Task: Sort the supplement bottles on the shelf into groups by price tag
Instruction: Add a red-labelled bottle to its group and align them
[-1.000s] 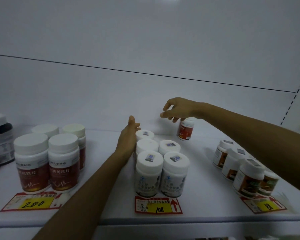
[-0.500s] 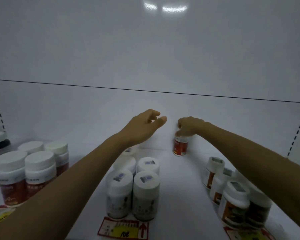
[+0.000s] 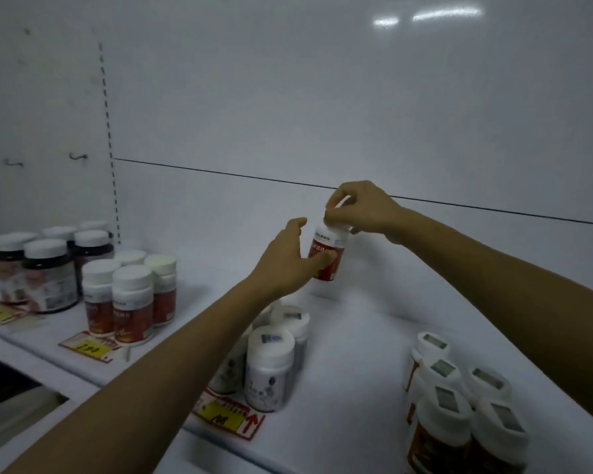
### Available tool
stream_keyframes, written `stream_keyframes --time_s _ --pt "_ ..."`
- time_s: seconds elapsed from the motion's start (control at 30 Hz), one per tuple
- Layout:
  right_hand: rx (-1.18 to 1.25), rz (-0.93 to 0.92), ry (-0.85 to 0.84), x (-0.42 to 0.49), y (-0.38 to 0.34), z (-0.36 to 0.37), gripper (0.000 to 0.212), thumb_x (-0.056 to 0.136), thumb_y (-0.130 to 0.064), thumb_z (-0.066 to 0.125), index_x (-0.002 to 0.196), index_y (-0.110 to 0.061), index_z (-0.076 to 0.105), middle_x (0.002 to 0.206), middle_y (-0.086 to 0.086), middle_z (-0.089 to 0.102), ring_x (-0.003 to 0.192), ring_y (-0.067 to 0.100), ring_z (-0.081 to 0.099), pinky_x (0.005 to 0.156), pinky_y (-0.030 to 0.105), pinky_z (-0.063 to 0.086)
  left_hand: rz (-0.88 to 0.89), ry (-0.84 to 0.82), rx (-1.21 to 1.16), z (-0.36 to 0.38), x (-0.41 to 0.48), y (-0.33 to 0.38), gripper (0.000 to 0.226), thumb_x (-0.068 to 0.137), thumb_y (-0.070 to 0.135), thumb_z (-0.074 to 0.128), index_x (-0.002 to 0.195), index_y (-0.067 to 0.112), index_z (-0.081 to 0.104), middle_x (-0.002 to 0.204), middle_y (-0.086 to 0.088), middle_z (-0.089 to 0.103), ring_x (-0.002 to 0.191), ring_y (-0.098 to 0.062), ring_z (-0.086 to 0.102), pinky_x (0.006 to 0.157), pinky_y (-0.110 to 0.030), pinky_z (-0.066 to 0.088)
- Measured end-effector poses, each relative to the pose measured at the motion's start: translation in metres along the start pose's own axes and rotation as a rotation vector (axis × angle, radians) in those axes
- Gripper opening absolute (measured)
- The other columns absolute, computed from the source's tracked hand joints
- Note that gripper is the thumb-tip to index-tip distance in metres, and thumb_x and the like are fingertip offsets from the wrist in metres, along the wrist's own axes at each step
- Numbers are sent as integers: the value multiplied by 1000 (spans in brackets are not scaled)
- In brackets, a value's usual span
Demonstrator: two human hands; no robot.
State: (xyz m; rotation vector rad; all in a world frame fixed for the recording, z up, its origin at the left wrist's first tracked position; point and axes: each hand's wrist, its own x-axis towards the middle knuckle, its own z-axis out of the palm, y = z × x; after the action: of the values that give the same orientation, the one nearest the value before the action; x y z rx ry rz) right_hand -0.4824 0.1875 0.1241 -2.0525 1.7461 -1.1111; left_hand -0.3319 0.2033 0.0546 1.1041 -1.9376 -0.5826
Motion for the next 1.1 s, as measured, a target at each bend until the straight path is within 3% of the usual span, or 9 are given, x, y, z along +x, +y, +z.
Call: stream_keyframes --time_s 0.13,0.27,0.4,0.5,0.63,0.8,0.9,1.0,1.1 --pt "345 -65 -68 -7 -33 17 10 82 -15 64 92 -13 66 97 2 66 87 17 64 71 28 56 -12 193 -129 -26 -21 -6 52 87 32 60 133 22 37 124 0 56 91 -5 57 77 -11 41" --pt "544 -56 -132 -11 -55 41 22 83 -16 64 103 -7 66 100 6 68 89 21 67 75 32 56 -27 265 -159 -52 -51 -19 37 84 37 63 114 29 44 91 14 58 70 6 60 59 -6 46" --pt "710 -28 -195 -17 -81 70 24 86 -15 62 108 -5 63 100 6 67 88 23 67 79 34 57 -69 428 -175 -73 -76 -34 44 79 37 69 115 27 47 92 14 57 75 -3 59 58 -9 47" --pt "787 -38 -235 -17 -111 90 23 88 -12 59 109 -5 61 101 7 65 89 23 66 84 37 57 -71 548 -119 -97 -87 -45 49 78 35 70 119 28 44 90 20 51 76 0 56 55 -5 44" --pt "734 -81 -251 -13 -156 116 26 89 -21 61 112 -9 60 111 10 63 97 27 66 85 39 57 -4 626 -34 -145 -93 -64 58 78 37 70 127 26 41 97 17 48 80 2 54 68 -10 43" --pt "691 -89 -192 -12 -203 159 34 84 -26 68 114 -13 60 111 10 64 93 26 68 80 36 59 42 495 -47 -202 -102 -99 61 84 41 60 135 25 32 116 8 48 95 -7 56 81 -18 49" --pt "697 -64 -113 -11 -222 176 32 83 -24 69 111 -13 62 108 9 66 90 24 68 73 32 59 91 383 -93 -227 -103 -118 51 92 38 46 138 25 28 115 11 44 91 4 52 73 -9 41" --pt "703 -57 -3 -13 -231 186 30 84 -26 68 111 -15 61 105 5 65 89 20 67 68 28 57 171 329 -115 -240 -96 -128 50 92 37 48 137 25 31 108 19 46 88 10 53 72 -6 42" --pt "688 -6 104 -14 -229 188 31 85 -26 67 113 -14 60 103 4 65 87 18 66 65 26 56 195 213 -173 -242 -85 -139 55 90 41 50 138 25 29 116 16 50 100 4 55 85 -17 46"
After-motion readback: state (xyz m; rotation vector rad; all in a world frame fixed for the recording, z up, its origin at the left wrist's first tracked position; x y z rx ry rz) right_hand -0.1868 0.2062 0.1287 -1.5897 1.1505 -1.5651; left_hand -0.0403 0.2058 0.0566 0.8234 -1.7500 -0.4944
